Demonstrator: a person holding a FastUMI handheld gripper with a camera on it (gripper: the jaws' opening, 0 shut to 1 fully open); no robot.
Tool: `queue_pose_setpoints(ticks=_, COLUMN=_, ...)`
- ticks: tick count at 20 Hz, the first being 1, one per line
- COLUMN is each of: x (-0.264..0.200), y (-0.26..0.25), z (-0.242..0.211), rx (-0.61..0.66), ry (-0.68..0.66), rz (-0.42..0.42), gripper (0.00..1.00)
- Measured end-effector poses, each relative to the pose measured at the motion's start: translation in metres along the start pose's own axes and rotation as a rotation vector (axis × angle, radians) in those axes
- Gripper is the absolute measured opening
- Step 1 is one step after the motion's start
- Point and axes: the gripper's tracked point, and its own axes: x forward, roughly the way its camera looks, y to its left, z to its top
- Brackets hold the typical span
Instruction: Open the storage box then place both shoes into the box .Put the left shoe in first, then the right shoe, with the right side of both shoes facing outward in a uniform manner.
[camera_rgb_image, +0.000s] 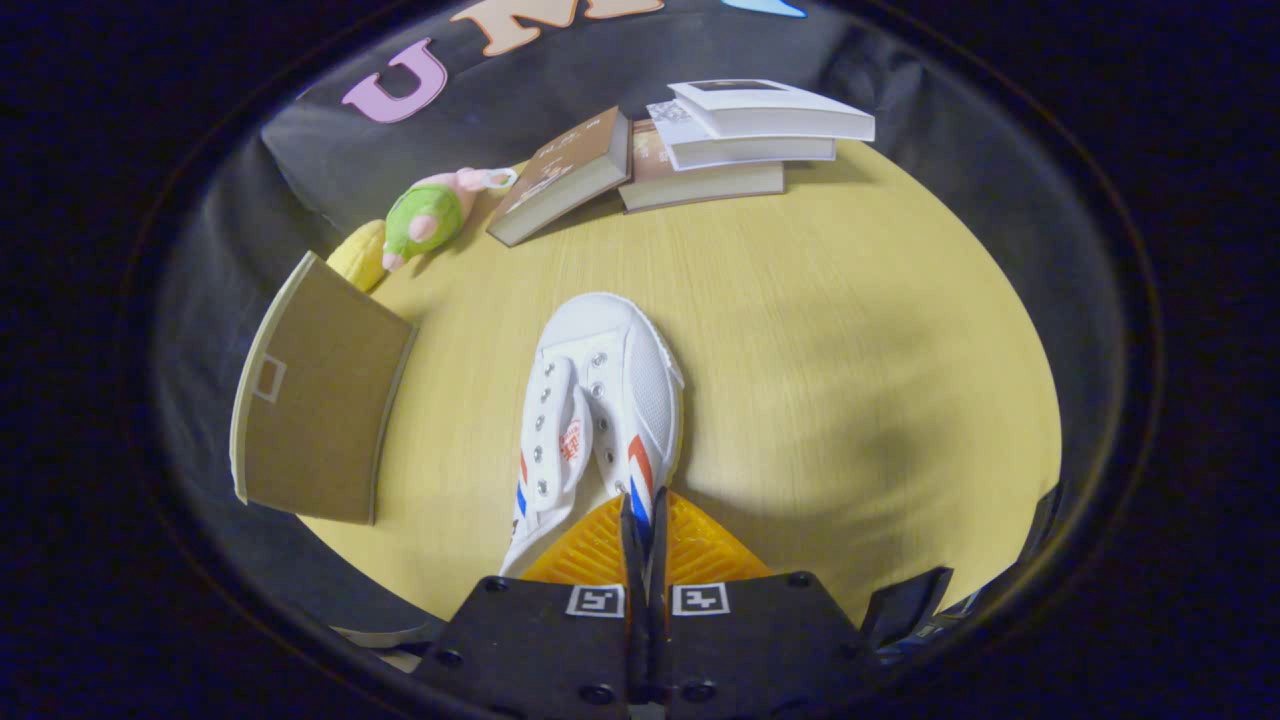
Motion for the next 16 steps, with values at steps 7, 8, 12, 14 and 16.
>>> queue_pose_setpoints(ticks=7, x=-0.036, y=0.033, z=0.021, rx=0.129, ry=-0.063, rz=0.061, gripper=0.04)
queue_pose_setpoints(ticks=8, x=-0.042, y=0.042, z=0.023, rx=0.148, ry=-0.072, rz=0.078, gripper=0.04)
queue_pose_setpoints(ticks=12, x=-0.065, y=0.076, z=0.035, rx=0.177, ry=-0.119, rz=0.113, gripper=0.04)
queue_pose_setpoints(ticks=14, x=-0.072, y=0.095, z=0.037, rx=0.165, ry=-0.130, rz=0.121, gripper=0.04)
queue_pose_setpoints(ticks=16, x=-0.077, y=0.117, z=0.041, rx=0.156, ry=-0.142, rz=0.133, gripper=0.04)
